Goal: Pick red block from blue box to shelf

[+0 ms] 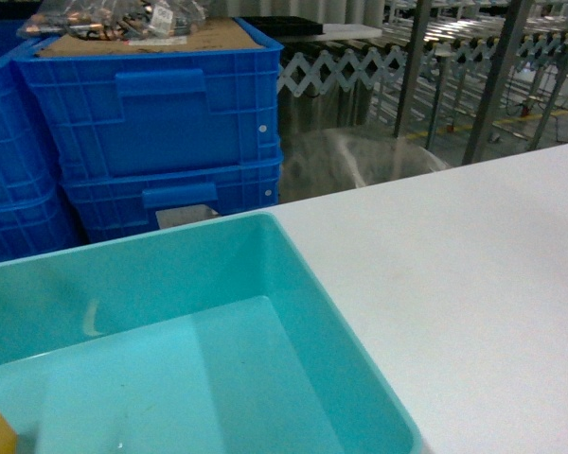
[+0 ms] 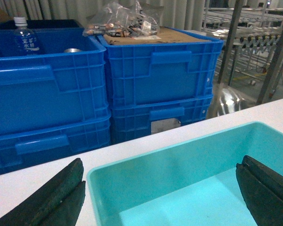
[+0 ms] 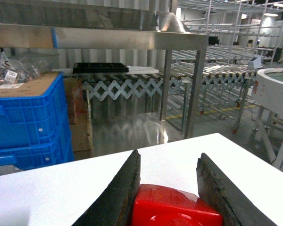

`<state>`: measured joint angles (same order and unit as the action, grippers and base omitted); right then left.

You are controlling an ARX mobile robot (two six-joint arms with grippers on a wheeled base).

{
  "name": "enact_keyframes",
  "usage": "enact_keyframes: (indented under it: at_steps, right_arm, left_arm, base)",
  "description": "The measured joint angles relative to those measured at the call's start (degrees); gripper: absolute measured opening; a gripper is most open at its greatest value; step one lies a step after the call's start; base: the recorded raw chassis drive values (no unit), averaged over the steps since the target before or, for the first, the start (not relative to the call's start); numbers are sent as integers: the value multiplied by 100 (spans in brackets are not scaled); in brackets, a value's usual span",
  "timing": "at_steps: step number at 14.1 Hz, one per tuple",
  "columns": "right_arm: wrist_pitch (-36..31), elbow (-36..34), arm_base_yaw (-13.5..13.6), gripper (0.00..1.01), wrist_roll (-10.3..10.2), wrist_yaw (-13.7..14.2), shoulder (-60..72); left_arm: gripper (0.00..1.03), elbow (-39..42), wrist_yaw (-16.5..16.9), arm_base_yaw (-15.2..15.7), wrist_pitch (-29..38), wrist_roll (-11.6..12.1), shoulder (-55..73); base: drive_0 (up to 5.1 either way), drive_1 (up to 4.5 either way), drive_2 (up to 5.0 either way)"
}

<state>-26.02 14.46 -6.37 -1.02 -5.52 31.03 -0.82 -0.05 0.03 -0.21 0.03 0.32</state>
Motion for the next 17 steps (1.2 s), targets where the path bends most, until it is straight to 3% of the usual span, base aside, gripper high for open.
enact_keyframes:
  at_steps: [4,11,17]
  right_arm:
    - [-7,0,0,29,-2,0,-2]
    - [4,7,0,29,-2,-7,0]
    - [-9,9,0,29,-4,31,-11]
  left_arm:
    - [98,0,-2,0,0,0,0]
    - [98,0,0,-2,4,0,0]
    - [98,0,2,0,-7,0,0]
  base:
    - [-154,-154,-154]
    - [251,-613,-154]
    - [-152,-166,-137]
